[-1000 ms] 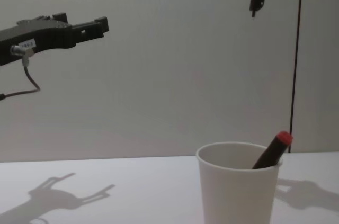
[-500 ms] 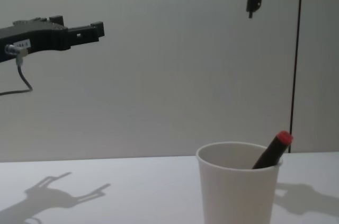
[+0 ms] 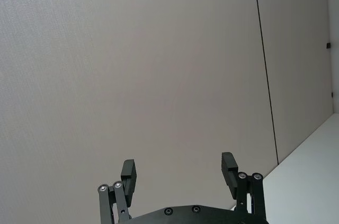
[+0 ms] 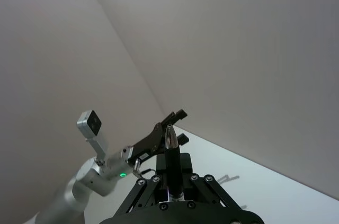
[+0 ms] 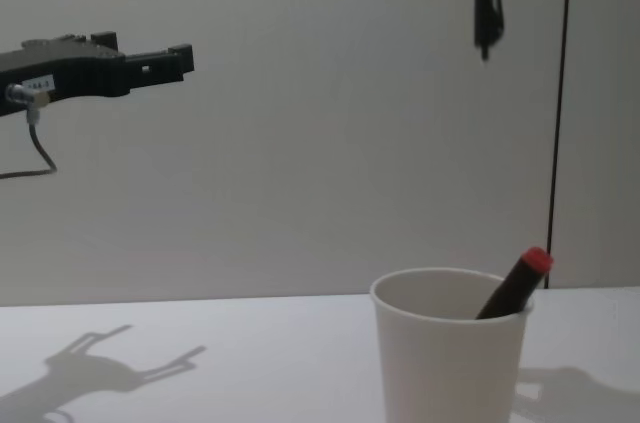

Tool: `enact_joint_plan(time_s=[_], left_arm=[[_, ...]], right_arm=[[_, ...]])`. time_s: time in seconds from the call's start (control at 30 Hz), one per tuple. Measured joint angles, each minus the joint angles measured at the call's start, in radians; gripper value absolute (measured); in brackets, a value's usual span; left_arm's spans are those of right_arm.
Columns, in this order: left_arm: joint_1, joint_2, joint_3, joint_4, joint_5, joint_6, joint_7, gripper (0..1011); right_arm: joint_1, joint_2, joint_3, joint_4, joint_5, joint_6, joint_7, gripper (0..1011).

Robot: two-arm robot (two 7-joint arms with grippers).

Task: Place the pen into the pen holder.

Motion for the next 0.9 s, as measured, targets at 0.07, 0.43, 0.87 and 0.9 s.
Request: enact_joint_plan(time_s=[0.07,0.43,0.87,0.9], left_arm=[[0.0,0.0,0.0,0.0,0.0,0.001,0.0,1001],[-0.001,0.001,-0.001,-0.001,0.002,0.005,0.0,1001],[-0.001,0.002,-0.002,-0.001,0.003,0.006,0.0,1001],[-0.001,0.002,-0.001,-0.001,0.003,0.006,0.0,1001]], right_arm=[[-0.006,0.008,-0.003,-0.006,-0.012,0.001,0.013,141],[-0.05,0.034,-0.036,-0.044,-0.102,-0.072,0.059,141],[-0.085,0.01,-0.092,-0.065,-0.164,-0.157,0.036,141],[-0.087,0.009,-0.095,-0.065,-0.166,-0.159,0.035,141]])
